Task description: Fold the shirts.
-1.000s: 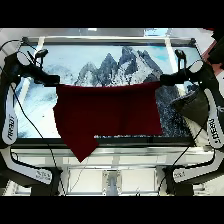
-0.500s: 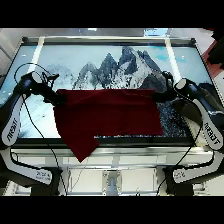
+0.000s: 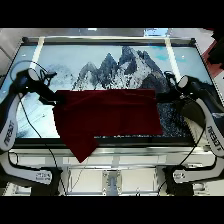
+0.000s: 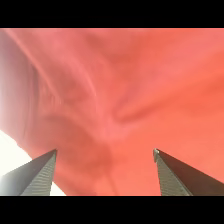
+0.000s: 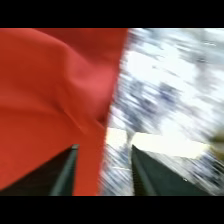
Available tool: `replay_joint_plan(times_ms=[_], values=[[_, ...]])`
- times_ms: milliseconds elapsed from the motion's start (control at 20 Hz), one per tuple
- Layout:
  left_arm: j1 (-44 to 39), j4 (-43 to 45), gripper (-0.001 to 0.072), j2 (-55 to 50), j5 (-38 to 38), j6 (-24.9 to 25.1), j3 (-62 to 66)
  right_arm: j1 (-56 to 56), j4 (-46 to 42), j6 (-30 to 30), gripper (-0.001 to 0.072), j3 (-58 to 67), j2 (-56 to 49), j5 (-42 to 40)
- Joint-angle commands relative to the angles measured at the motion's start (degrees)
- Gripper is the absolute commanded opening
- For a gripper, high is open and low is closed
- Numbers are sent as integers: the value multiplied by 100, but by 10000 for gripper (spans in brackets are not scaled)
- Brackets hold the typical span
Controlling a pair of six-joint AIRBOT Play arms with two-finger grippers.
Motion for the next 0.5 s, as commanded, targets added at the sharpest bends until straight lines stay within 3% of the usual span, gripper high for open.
replay_joint_plan(times_ms=[0,100,300,450], values=[[133,87,696,1034,-531,-31,179,-210,-1432,446,451,262,828,885],[435,192,696,2098,-404,-57,-332,-682,-1200,479,451,188,1429,870],[1281,50,696,4107,149,-835,-2979,-1510,-15,140,451,-319,2179,859],[1453,-608,696,4371,-118,-1040,-4511,-1582,352,-15,451,-455,2308,883]])
